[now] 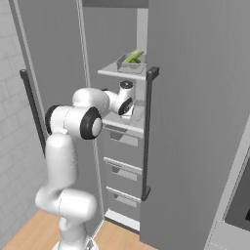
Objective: Take the meat container that has the chicken drumstick and place it on the second highest rack of the freezer. Then take the vegetable container that has the corn and lime and place it on the highest rack of the freezer.
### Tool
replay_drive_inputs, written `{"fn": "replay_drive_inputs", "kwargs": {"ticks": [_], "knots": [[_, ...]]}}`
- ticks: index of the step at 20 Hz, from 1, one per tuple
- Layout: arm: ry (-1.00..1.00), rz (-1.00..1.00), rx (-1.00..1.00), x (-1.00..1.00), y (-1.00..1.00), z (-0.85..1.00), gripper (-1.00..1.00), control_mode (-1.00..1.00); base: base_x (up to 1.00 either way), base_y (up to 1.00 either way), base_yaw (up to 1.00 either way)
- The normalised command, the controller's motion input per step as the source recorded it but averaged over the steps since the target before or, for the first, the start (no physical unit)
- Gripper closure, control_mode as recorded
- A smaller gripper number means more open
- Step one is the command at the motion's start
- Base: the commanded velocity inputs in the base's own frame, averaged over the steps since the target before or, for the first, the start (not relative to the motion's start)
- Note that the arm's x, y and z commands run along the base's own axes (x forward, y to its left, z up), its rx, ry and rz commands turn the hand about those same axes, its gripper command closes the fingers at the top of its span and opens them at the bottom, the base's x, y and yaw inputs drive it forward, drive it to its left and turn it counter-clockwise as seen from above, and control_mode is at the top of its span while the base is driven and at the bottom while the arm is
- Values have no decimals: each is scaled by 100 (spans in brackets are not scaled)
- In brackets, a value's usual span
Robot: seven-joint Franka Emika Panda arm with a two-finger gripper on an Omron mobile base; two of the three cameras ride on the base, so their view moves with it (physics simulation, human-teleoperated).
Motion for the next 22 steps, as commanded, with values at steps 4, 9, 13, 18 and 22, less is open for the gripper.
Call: {"fn": "replay_drive_inputs", "kwargs": {"ticks": [4,9,13,18,22], "knots": [[-15,33,-11,-100,0,0,-100,-100,0,0,0],[-15,43,-20,-100,1,18,-100,-100,0,0,0],[-16,39,-24,-100,19,36,-100,-100,0,0,0],[-8,41,-20,-100,32,29,-100,-100,0,0,0],[-1,35,-19,-100,59,31,-100,-100,0,0,0]]}}
